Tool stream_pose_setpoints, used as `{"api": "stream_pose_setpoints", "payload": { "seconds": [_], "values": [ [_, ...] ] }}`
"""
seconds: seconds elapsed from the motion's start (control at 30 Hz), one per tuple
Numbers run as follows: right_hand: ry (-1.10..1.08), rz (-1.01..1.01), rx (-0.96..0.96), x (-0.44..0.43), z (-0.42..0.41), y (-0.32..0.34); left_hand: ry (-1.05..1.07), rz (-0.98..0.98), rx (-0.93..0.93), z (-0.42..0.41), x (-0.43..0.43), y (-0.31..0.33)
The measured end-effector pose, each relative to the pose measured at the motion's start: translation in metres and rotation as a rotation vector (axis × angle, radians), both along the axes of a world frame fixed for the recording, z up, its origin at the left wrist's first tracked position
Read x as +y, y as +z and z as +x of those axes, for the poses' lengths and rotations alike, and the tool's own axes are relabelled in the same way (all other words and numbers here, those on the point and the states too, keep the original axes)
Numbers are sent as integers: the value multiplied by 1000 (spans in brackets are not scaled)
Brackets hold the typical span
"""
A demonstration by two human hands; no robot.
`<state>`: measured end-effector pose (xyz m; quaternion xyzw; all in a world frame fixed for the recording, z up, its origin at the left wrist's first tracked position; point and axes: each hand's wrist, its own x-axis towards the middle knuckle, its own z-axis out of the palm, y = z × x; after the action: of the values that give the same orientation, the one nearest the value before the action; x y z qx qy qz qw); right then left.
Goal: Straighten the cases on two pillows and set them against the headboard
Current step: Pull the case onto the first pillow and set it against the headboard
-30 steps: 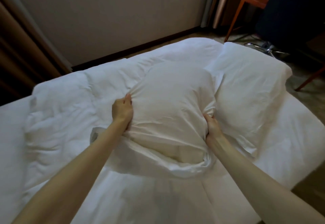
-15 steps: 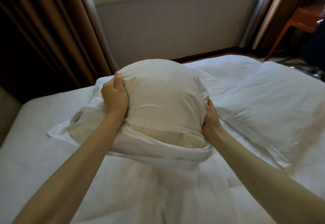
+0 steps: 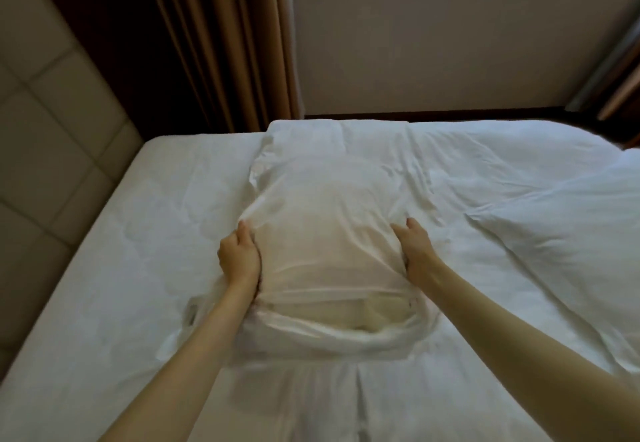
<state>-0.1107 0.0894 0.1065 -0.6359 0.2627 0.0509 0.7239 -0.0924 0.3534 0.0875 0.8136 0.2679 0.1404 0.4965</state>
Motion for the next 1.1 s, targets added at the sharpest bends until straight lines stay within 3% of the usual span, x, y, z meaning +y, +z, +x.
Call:
{"api": "stream_pose_setpoints", "payload": {
  "seconds": [0.23,0.47,0.87,1.1],
  "values": [
    [89,-112,86,29,-30,-34,-193,71,407,-12,35,-42],
    [304,-292,-47,74,-38,-19,-326,119,270,-14,64,-46],
    [678,-310,-198,248,-32,-13,-243,-279,416,-6,175,-38],
    [877,-444,-237,331,-17,-15,-266,-336,397,17,238,-23]
  ]
}}
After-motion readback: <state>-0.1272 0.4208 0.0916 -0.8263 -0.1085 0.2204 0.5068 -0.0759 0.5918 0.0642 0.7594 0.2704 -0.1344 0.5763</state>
